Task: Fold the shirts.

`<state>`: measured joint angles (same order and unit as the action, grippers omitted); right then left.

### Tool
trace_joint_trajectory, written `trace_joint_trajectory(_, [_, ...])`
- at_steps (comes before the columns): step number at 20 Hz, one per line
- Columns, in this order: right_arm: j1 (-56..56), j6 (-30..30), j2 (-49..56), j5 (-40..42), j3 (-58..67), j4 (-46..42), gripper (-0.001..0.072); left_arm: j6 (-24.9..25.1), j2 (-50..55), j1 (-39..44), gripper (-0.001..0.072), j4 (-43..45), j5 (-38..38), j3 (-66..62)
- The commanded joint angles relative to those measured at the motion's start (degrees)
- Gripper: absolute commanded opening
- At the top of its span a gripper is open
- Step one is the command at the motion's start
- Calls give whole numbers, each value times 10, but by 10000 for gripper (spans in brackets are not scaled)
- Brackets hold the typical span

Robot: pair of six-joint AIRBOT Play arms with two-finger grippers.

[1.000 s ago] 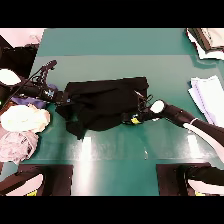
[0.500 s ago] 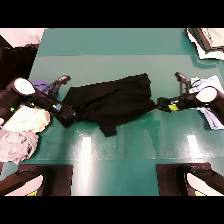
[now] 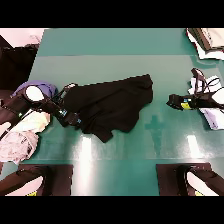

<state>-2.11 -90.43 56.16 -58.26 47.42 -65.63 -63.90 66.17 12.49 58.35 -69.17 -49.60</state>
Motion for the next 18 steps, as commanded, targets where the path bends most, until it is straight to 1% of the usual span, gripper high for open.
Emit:
trace_joint_trajectory(1, [-1, 0, -2, -5, 0, 1, 16, -6, 0, 1, 501, -5, -4, 15])
trace_joint_trajectory(3, [-1, 0, -2, -20, 0, 2, 16, -6, 0, 1, 501, 0, -7, 18])
trace_joint_trajectory(7, [20, 1, -2, -83, -1, 0, 18, -13, -1, 0, 501, 29, -30, 0])
trace_joint_trajectory(10, [72, 0, -1, -63, -1, 0, 18, -24, 0, 0, 501, 77, -56, -9])
trace_joint_trajectory(13, [114, 0, -1, -36, -1, 0, 18, -21, 0, 0, 501, 85, -21, 20])
trace_joint_trajectory(18, [132, -7, -1, -35, -1, 0, 18, -21, 0, 0, 499, 86, 71, 83])
